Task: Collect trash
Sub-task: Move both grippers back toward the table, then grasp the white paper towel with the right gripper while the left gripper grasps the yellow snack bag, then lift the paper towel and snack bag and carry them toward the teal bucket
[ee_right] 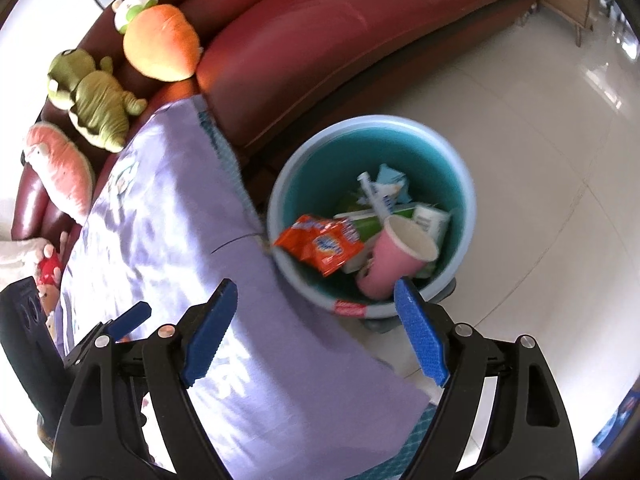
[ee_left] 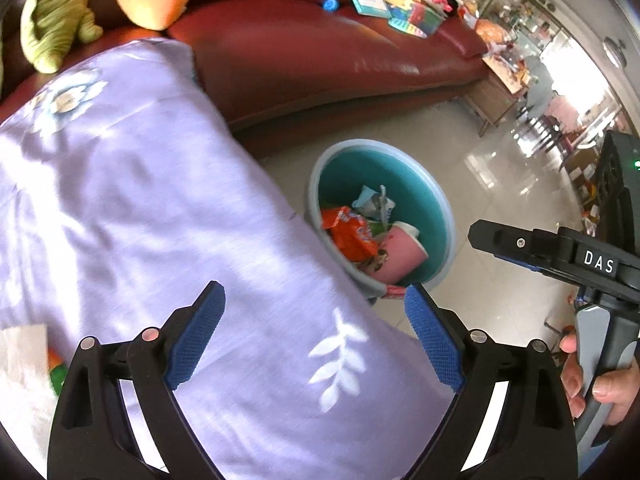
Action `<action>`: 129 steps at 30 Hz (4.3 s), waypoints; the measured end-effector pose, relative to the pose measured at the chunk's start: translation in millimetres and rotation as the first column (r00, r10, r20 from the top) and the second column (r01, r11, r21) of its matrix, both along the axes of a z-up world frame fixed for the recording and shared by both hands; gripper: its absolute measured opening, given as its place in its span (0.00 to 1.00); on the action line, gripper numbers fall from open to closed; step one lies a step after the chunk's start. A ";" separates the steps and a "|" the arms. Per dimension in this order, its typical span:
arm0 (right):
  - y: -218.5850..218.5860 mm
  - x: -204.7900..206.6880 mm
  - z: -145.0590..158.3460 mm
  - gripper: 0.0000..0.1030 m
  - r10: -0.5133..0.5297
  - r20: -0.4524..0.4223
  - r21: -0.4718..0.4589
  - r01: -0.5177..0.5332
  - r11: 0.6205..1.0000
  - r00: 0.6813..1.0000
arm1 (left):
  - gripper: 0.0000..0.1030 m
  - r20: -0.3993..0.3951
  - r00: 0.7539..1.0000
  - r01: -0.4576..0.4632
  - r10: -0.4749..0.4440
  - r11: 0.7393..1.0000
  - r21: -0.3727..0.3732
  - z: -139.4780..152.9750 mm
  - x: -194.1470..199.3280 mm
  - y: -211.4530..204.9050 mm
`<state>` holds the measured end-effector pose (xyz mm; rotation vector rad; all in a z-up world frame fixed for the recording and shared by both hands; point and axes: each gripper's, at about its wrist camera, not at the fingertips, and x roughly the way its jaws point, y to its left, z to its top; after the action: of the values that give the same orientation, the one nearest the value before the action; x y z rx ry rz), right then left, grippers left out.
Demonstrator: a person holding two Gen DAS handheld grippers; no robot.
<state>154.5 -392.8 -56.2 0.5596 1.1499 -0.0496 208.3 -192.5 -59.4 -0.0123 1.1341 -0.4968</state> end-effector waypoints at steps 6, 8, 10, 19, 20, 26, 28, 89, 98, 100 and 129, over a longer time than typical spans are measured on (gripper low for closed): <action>45.3 -2.3 12.9 0.75 0.064 0.014 -0.014 -0.064 0.998 0.998 | 0.89 0.016 0.998 -0.064 0.064 0.998 -0.011 8.9 -12.1 50.9; 62.8 0.2 17.9 0.75 0.094 0.017 -0.022 -0.093 0.995 0.995 | 0.89 0.023 0.996 -0.091 0.091 0.996 -0.016 11.8 -18.4 72.9; 77.9 1.7 21.8 0.75 0.118 0.019 -0.027 -0.117 0.993 0.993 | 0.89 0.030 0.992 -0.122 0.123 0.992 -0.021 15.0 -23.5 95.7; 166.8 10.7 35.0 0.75 0.264 0.016 -0.062 -0.263 0.963 0.964 | 0.89 0.058 0.960 -0.273 0.276 0.961 -0.047 27.3 -42.8 195.6; 175.2 11.6 35.2 0.75 0.278 0.013 -0.066 -0.277 0.959 0.960 | 0.89 0.059 0.954 -0.292 0.295 0.955 -0.054 28.7 -46.2 208.8; 235.2 17.1 33.5 0.75 0.378 -0.013 -0.092 -0.377 0.922 0.926 | 0.89 0.078 0.927 -0.363 0.366 0.930 -0.051 32.3 -61.4 266.6; 259.4 18.8 31.6 0.75 0.422 -0.025 -0.103 -0.422 0.901 0.906 | 0.89 0.083 0.919 -0.383 0.386 0.922 -0.051 32.7 -65.9 283.2; 352.0 4.7 44.5 0.04 0.592 0.097 -0.145 -0.577 0.803 0.800 | 0.91 0.125 0.857 -0.501 0.499 0.865 -0.016 23.4 -131.5 352.7; 322.3 1.0 37.7 0.04 0.571 0.089 -0.098 -0.563 0.821 0.816 | 0.91 0.022 0.848 -0.530 0.530 0.848 0.025 -9.3 -144.0 362.1; 320.4 0.7 33.8 0.04 0.566 0.087 -0.078 -0.561 0.824 0.820 | 0.91 -0.018 0.839 -0.544 0.544 0.839 0.008 -15.5 -150.5 365.5; 149.2 -19.0 33.2 0.04 0.332 0.218 0.050 -0.350 0.935 0.918 | 0.14 0.174 0.921 -0.354 0.349 0.935 -0.003 81.4 -117.1 208.1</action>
<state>135.5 -243.5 -23.0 0.4235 1.0353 0.3554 91.2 15.6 21.9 -0.1440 0.9426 -0.1557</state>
